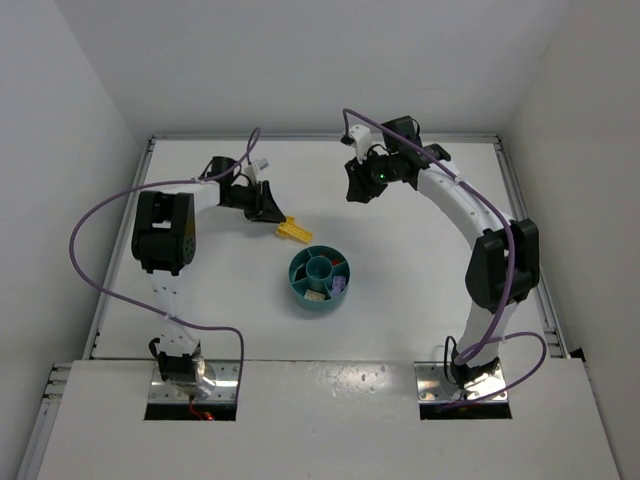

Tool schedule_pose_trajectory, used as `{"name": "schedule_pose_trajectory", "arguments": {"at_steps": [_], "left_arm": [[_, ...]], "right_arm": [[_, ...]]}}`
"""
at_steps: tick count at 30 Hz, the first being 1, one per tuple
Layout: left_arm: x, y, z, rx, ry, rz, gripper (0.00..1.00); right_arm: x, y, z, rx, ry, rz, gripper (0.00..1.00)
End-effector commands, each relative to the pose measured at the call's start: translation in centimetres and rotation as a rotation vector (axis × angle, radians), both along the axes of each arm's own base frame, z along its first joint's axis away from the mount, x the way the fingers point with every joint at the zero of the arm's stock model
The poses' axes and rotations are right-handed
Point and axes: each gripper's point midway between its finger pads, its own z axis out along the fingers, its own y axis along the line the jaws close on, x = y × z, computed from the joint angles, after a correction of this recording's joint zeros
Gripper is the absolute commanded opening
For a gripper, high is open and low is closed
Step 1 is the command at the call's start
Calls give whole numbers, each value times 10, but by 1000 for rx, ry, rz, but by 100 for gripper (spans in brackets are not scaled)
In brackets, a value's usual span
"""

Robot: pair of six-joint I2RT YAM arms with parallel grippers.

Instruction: Sort the legos into containers by color

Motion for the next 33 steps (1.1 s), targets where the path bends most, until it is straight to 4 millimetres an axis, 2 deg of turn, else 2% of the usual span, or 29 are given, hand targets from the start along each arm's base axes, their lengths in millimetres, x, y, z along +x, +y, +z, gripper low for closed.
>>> {"name": "schedule_pose_trajectory", "arguments": {"at_steps": [1,2,6,10,13,17,20,21,22,24,25,27,28,33], "left_arm": [[4,-6,-1,-15,-22,-20,39],[0,-5,-7,-14,-4,-20,39],[-1,-9,-7,-14,-4,-29,37],[-4,-9,-10,-13,7,-29,32],[-4,-9,-11,-11,0,-33,22],[-4,-11,1,-28,-21,-43,13],[-2,-11,21,-29,-76,-48,10],[2,-11,35,-31,-114,-49,10],[3,-11,42,-32,-128,-49,10],[8,-6,55,-26,-165,-33,8],[13,-1,70,-26,-202,-21,8],[14,1,81,-19,-230,-15,6],[16,2,96,-12,-270,-8,5],[17,12,124,40,-360,17,4]], "right_arm": [[3,3,27,23,-84,9,37],[4,3,27,20,-90,15,37],[5,2,23,10,-84,9,37],[5,2,23,10,-84,9,37],[5,2,23,10,-84,9,37],[5,2,23,10,-84,9,37],[5,2,23,10,-84,9,37],[5,2,23,10,-84,9,37],[5,2,23,10,-84,9,37],[5,2,23,10,-84,9,37],[4,3,23,16,-82,15,37],[4,3,23,16,-82,15,37],[3,5,24,24,-79,22,37],[3,6,20,27,-68,29,37]]}}
